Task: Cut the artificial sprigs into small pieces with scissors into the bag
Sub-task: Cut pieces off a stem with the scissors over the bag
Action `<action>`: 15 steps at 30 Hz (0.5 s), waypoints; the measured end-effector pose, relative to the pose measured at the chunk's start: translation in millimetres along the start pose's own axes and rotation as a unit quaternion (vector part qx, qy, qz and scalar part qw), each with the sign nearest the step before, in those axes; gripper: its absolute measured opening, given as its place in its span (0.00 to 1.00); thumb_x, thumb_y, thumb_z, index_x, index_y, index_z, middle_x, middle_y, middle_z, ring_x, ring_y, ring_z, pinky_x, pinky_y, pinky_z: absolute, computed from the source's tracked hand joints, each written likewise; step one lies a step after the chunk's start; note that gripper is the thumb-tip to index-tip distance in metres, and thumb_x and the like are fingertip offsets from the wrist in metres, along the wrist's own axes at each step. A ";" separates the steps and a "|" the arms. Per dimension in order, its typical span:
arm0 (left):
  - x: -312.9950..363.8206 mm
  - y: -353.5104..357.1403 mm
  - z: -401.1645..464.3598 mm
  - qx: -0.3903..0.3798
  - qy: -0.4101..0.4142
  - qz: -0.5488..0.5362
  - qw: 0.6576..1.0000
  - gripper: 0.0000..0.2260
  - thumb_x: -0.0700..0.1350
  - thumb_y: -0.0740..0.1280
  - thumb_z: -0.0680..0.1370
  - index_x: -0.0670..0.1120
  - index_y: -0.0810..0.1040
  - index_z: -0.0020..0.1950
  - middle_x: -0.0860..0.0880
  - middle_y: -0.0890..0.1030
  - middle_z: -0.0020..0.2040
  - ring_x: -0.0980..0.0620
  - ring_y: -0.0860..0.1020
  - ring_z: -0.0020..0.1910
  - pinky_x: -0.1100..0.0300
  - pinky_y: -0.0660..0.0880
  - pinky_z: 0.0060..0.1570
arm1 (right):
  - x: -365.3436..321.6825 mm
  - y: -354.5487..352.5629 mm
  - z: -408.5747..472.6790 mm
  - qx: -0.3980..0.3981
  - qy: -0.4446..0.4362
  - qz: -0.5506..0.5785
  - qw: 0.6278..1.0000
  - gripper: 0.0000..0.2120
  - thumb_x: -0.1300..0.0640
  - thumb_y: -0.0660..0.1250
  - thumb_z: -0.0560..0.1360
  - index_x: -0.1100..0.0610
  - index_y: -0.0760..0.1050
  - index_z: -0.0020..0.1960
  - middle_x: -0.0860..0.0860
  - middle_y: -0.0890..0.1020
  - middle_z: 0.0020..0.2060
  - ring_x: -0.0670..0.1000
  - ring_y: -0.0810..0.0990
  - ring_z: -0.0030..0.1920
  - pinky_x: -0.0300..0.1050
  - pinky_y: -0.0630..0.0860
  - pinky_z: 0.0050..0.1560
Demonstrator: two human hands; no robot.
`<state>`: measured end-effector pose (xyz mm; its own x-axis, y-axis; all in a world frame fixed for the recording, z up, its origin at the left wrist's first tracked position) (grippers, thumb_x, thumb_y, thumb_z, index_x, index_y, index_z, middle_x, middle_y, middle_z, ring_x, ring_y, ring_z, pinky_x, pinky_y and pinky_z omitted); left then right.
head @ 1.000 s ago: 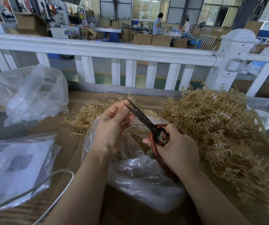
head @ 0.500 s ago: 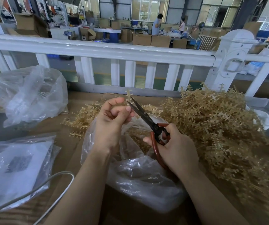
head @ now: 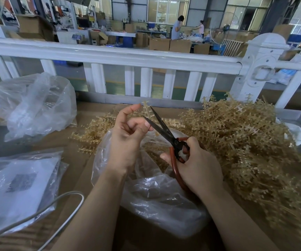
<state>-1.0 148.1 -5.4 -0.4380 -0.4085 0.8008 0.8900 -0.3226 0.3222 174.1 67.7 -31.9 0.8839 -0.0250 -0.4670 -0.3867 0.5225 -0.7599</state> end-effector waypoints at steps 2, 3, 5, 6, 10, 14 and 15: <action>-0.8 0.7 -0.7 0.008 -0.006 -0.007 1.000 0.19 0.39 0.70 0.73 0.47 0.73 0.63 0.53 0.83 0.37 0.56 0.82 0.40 0.56 0.77 0.58 | -0.3 -1.0 -0.1 0.006 -0.001 -0.005 1.000 0.33 0.12 0.44 0.60 0.38 0.58 0.46 0.33 0.72 0.36 0.32 0.67 0.32 0.32 0.62 0.30; -1.5 0.8 -1.1 0.013 -0.012 -0.012 1.000 0.20 0.40 0.70 0.72 0.47 0.73 0.63 0.53 0.84 0.37 0.56 0.82 0.40 0.57 0.78 0.56 | -0.2 -1.6 -0.2 0.008 -0.002 -0.008 1.000 0.33 0.12 0.45 0.60 0.39 0.59 0.47 0.33 0.72 0.36 0.32 0.66 0.32 0.32 0.61 0.30; -3.5 0.6 -1.4 0.022 -0.027 -0.026 0.999 0.20 0.40 0.71 0.71 0.46 0.73 0.63 0.52 0.84 0.37 0.56 0.82 0.39 0.58 0.79 0.52 | 0.1 -3.0 -0.7 0.013 -0.002 -0.016 1.000 0.33 0.13 0.45 0.61 0.40 0.60 0.47 0.33 0.72 0.36 0.32 0.65 0.32 0.31 0.60 0.30; -4.9 0.9 -1.6 0.023 -0.037 -0.033 0.998 0.21 0.40 0.71 0.71 0.46 0.74 0.62 0.52 0.85 0.37 0.56 0.82 0.39 0.56 0.79 0.52 | -0.1 -3.7 -1.0 0.015 -0.002 -0.019 1.000 0.33 0.13 0.46 0.61 0.40 0.61 0.47 0.33 0.72 0.36 0.32 0.64 0.32 0.31 0.59 0.29; -9.3 5.0 -3.5 0.025 -0.068 -0.039 0.997 0.22 0.41 0.72 0.68 0.48 0.75 0.61 0.49 0.85 0.39 0.52 0.83 0.41 0.44 0.77 0.59 | -2.5 -5.3 -0.9 0.018 -0.005 -0.036 0.999 0.32 0.16 0.50 0.63 0.43 0.63 0.46 0.36 0.74 0.36 0.36 0.67 0.31 0.31 0.57 0.29; -8.5 6.5 -4.9 0.030 -0.061 -0.030 0.997 0.22 0.41 0.72 0.68 0.46 0.74 0.62 0.49 0.86 0.39 0.53 0.83 0.41 0.50 0.79 0.57 | -3.3 -7.0 -0.4 0.019 -0.010 -0.045 0.999 0.32 0.17 0.50 0.63 0.44 0.63 0.45 0.36 0.73 0.34 0.42 0.71 0.32 0.32 0.57 0.29; -8.3 6.5 -4.9 0.030 -0.058 -0.033 0.997 0.23 0.41 0.72 0.68 0.46 0.74 0.62 0.49 0.86 0.38 0.54 0.84 0.41 0.51 0.79 0.56 | -3.8 -7.3 -0.5 0.021 -0.012 -0.044 0.999 0.31 0.17 0.50 0.63 0.44 0.62 0.45 0.36 0.72 0.33 0.42 0.70 0.32 0.32 0.57 0.29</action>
<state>7.8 145.3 -12.4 -0.4807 -0.2851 0.8292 0.8676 -0.2915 0.4027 173.4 63.6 -24.8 0.9203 -0.0525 -0.3876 -0.2958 0.5549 -0.7776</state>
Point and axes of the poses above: each hand's wrist, its own z-axis towards the middle knuckle, its own y-axis out of the palm, x = y × z, the point moved 7 cm from there along z, towards the middle knuckle
